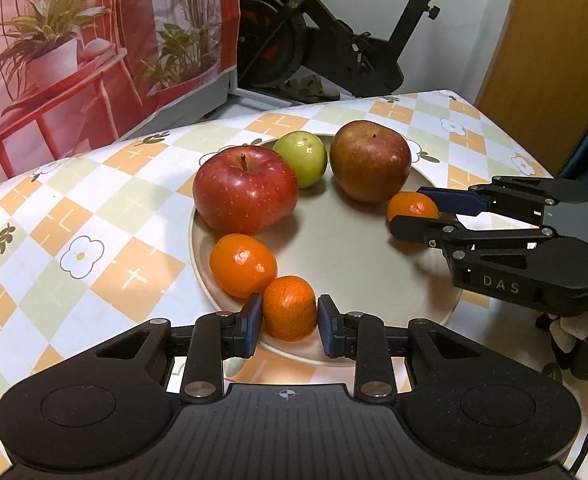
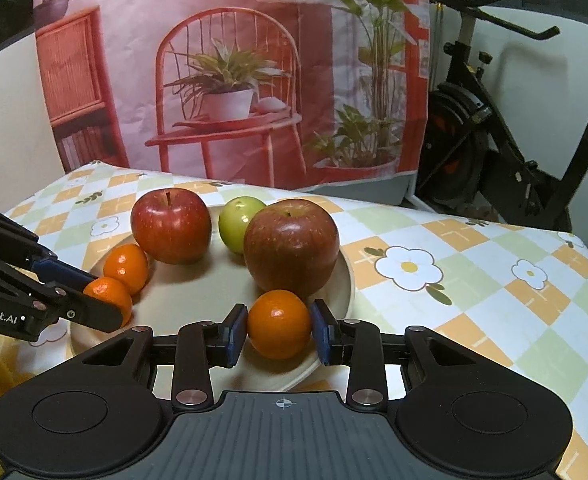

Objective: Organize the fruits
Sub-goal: 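Lower both oranges onto the plate and open both grippers, then move both tools back to the pile, right gripper toward a green apple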

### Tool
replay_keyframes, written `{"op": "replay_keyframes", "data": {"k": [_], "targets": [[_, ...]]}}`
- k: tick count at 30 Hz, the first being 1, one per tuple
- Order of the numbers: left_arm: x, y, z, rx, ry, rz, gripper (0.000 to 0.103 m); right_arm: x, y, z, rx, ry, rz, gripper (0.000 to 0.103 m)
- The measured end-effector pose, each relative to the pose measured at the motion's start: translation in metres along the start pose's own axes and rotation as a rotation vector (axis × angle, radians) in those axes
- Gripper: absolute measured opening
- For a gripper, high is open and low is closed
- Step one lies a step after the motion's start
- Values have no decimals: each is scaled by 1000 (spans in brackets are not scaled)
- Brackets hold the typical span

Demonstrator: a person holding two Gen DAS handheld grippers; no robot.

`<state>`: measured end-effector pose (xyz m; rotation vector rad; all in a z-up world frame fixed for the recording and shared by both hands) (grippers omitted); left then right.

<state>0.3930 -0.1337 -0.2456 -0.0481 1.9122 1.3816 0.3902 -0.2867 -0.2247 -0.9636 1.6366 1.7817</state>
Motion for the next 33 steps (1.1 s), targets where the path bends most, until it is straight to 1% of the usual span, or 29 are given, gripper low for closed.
{"op": "replay_keyframes", "data": {"k": [1, 8, 10, 12, 13, 16, 19, 22, 28, 30, 33], "targets": [[0, -1, 0, -2, 0, 1, 33, 0, 0, 0, 1, 0, -4, 31], [0, -4, -3, -21, -12, 1, 33, 2, 2, -1, 0, 5, -20, 32], [0, -3, -2, -9, 1, -3, 34, 2, 4, -1, -18, -1, -23, 36], [-1, -1, -1, 1, 17, -9, 36, 1, 7, -1, -40, -13, -29, 44], [-1, 1, -1, 6, 24, -12, 39, 0, 9, -1, -52, -22, -35, 48], [-1, 7, -2, 13, 37, -20, 42, 0, 15, -4, -71, -51, -51, 49], [-1, 17, -3, 12, 38, -44, 43, 1, 20, -8, -84, -83, -67, 48], [-2, 30, -3, 9, 45, -73, 43, 0, 25, -11, -75, -104, -76, 48], [0, 67, 0, -10, 71, -153, 43, 1, 49, -7, -83, -137, -89, 48], [1, 80, 3, -23, 96, -182, 43, 6, 59, -6, -87, -154, -87, 48], [6, 96, 8, -16, 154, -213, 43, 14, 77, 1, -116, -184, -95, 48]]}}
Point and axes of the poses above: each gripper's, at about its wrist camera, not at the fingertips, and y roughly against the way its jaws point, z to its left, x to its underside, the point moved 8 cm from there along -y, roughly the way its jaws point, and after that the axes turned 6 degrees about x, right-handed, at the moved point
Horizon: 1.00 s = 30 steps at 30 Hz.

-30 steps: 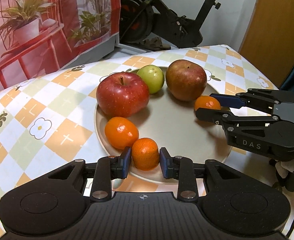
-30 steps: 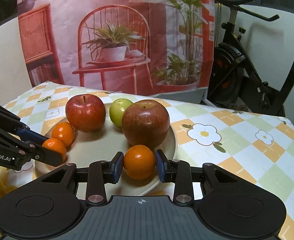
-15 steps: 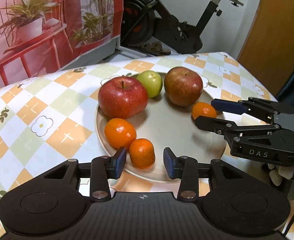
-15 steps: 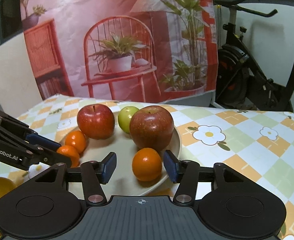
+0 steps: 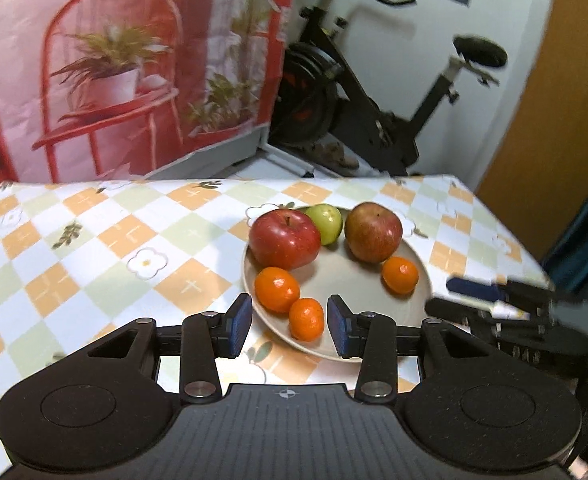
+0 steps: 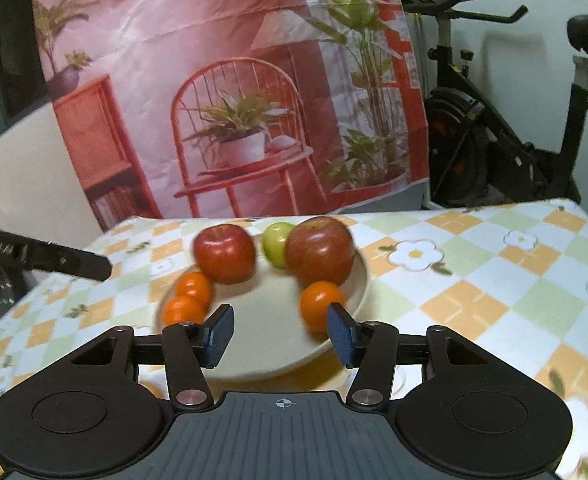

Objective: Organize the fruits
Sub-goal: 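Move both tools back to the pile, right gripper toward a green apple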

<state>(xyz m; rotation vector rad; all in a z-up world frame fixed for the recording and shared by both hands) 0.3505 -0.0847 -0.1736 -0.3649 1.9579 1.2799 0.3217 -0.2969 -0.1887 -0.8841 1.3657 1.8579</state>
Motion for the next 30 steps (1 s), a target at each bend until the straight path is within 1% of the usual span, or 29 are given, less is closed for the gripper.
{"op": "replay_keyframes", "data": {"k": [3, 12, 22, 30], "targets": [[5, 14, 3, -8, 26, -19, 43, 9, 13, 7, -11, -14, 0, 48], [27, 41, 2, -28, 26, -34, 43, 39, 44, 37, -41, -12, 22, 48], [44, 55, 10, -55, 59, -35, 43, 47, 63, 62, -92, 55, 17, 49], [52, 58, 7, -51, 59, -29, 43, 59, 70, 84, -134, 134, 41, 49]]}}
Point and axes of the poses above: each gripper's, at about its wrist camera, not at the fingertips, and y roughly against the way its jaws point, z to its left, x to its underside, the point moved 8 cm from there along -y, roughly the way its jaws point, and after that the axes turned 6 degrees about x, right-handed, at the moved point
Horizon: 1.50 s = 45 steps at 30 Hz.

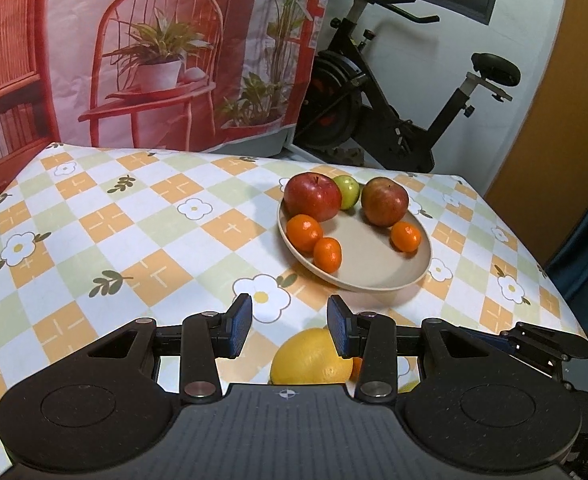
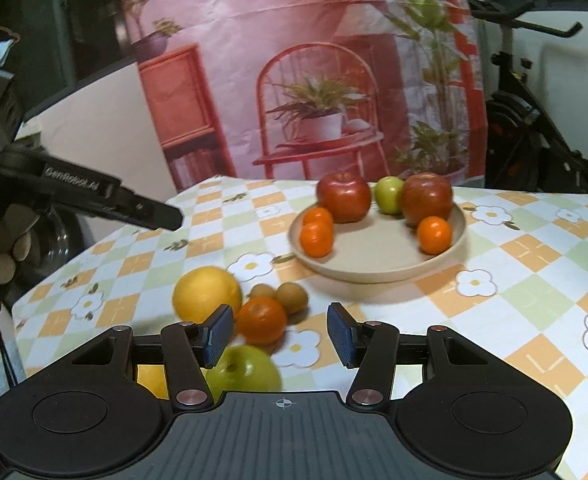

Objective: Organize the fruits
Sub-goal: 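Move both tools back to the pile, right gripper toward a green apple, then grasp the green apple with the right gripper while the left gripper moves to an orange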

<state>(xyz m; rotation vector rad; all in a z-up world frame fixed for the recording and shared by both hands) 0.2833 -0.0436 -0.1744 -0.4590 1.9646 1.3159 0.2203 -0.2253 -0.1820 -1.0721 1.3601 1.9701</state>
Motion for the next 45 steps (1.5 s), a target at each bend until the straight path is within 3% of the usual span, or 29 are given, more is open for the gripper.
{"op": "replay_keyframes", "data": {"k": [26, 38, 45], "targets": [[11, 0, -2, 5, 4, 18, 43, 31, -10, 27, -40, 138, 114, 48], [11, -1, -2, 4, 4, 22, 43, 28, -8, 22, -45, 113, 103, 44], [11, -7, -8, 18, -29, 32, 43, 11, -7, -10, -2, 23, 59, 44]]}}
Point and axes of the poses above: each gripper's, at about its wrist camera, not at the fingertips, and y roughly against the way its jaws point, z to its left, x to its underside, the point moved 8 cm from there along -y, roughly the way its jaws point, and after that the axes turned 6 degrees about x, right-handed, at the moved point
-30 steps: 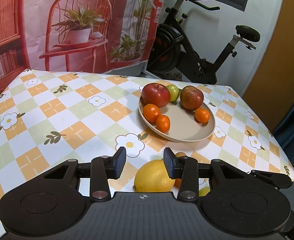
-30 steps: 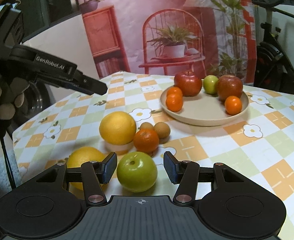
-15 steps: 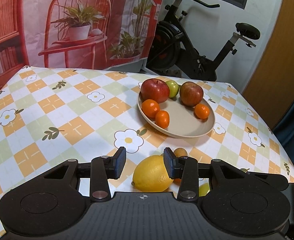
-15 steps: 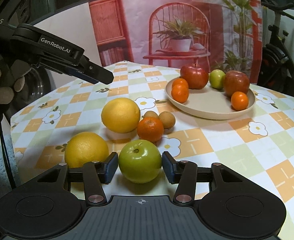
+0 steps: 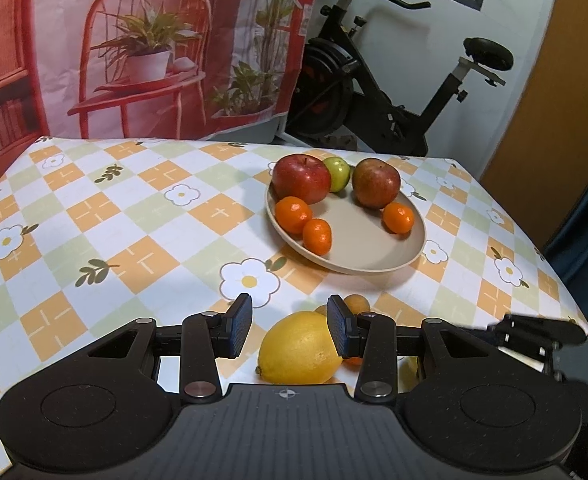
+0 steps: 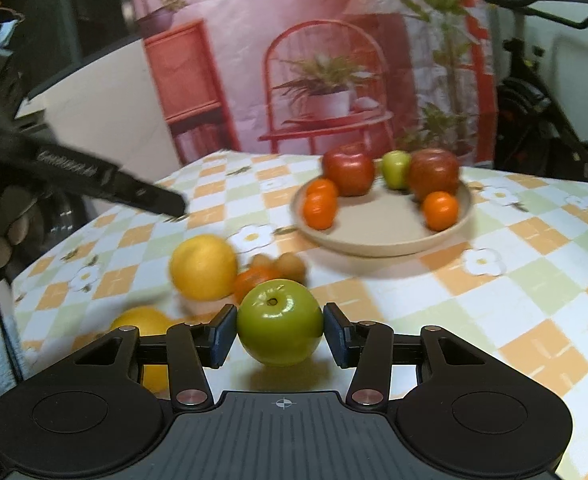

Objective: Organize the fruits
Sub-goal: 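Grasp the green apple with the right gripper while the left gripper moves to an orange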

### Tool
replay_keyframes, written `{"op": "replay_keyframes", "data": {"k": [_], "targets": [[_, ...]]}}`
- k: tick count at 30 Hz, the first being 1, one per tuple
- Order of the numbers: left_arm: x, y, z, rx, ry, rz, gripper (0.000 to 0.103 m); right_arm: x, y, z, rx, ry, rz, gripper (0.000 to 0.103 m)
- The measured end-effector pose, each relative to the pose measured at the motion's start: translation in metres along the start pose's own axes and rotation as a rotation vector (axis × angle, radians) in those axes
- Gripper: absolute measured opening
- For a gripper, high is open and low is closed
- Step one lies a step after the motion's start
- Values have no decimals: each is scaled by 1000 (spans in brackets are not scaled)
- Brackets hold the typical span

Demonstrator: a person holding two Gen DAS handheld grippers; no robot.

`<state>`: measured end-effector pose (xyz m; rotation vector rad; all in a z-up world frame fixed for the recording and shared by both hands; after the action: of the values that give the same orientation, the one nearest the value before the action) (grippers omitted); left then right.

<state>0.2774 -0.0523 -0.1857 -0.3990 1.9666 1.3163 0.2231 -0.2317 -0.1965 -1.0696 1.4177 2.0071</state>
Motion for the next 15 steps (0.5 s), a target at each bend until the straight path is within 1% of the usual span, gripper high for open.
{"op": "replay_keyframes", "data": {"k": [3, 6, 10, 15], "targets": [[-2, -5, -7, 21, -28, 9, 43, -5, -2, -17, 40, -1, -13, 44], [-3, -12, -21, 42, -87, 12, 42, -11, -6, -33, 75, 1, -28, 44], [2, -25, -37, 66, -170, 53, 38, -14, -10, -48, 102, -12, -39, 44], [10, -39, -52, 94, -235, 110, 38, -12, -8, -63, 131, -60, -58, 44]]}}
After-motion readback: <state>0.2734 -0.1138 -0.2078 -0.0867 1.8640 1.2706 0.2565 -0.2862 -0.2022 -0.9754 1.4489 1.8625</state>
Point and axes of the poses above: each gripper's, at about its wrist camera, not at the fingertips, and y roughly against the way its jaws point, z to its left, x to its underside, the point moved 8 cm from there along -y, roughly the way its jaws point, and after that the axes turned 6 degrees about x, right-handed, at the moved point
